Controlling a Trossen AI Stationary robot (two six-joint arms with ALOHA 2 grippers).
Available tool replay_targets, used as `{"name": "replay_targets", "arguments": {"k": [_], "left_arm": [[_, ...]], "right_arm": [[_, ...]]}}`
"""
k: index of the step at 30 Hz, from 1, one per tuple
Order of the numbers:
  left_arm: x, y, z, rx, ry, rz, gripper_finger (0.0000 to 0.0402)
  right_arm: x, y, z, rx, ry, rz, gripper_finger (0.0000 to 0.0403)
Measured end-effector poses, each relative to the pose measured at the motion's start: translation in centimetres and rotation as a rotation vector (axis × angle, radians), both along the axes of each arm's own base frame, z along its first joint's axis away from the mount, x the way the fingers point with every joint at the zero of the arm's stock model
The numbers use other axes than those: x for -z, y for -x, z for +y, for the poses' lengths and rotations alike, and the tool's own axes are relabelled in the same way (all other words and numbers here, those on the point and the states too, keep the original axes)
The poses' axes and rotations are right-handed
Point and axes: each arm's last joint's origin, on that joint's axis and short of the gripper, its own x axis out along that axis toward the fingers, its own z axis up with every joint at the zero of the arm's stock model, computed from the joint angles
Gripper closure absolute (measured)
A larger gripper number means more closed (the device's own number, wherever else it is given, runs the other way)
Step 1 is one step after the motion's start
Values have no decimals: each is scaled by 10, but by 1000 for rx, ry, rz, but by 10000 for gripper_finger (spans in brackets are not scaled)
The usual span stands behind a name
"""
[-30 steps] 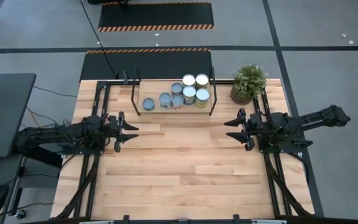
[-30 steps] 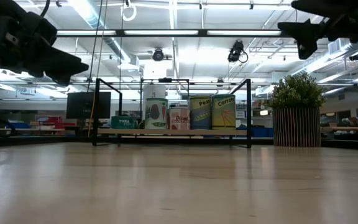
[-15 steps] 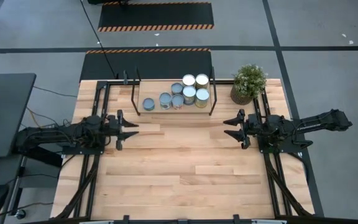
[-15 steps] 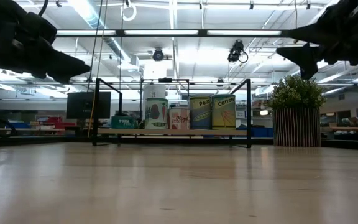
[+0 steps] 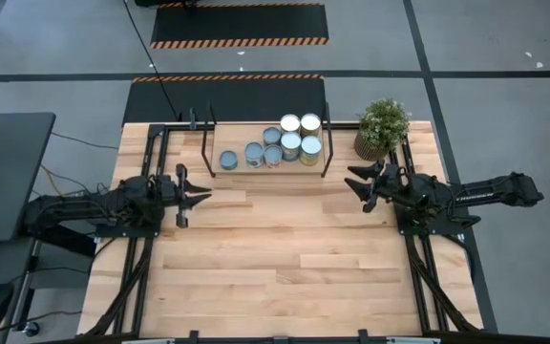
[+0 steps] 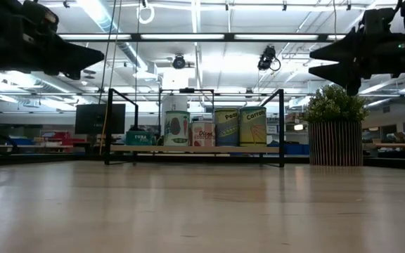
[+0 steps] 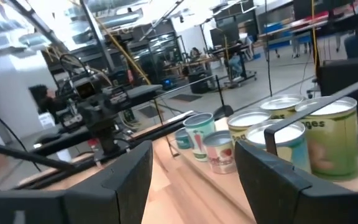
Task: Pick and place cans onto a shelf
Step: Return to Home Position
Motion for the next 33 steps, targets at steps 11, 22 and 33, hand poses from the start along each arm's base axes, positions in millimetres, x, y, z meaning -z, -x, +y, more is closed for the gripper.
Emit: {"name": "replay_targets", "arguments": {"k": [11,22,33], "left_arm": [[3,0,-3,97,71,22,391],[10,-1,-3,93,131,90,388],[10,0,-3,94,233,88,375]], "right_arm": [[0,0,0,16,128,56,168],[0,0,0,16,128,56,168],[0,0,0,15,128,56,168]]}}
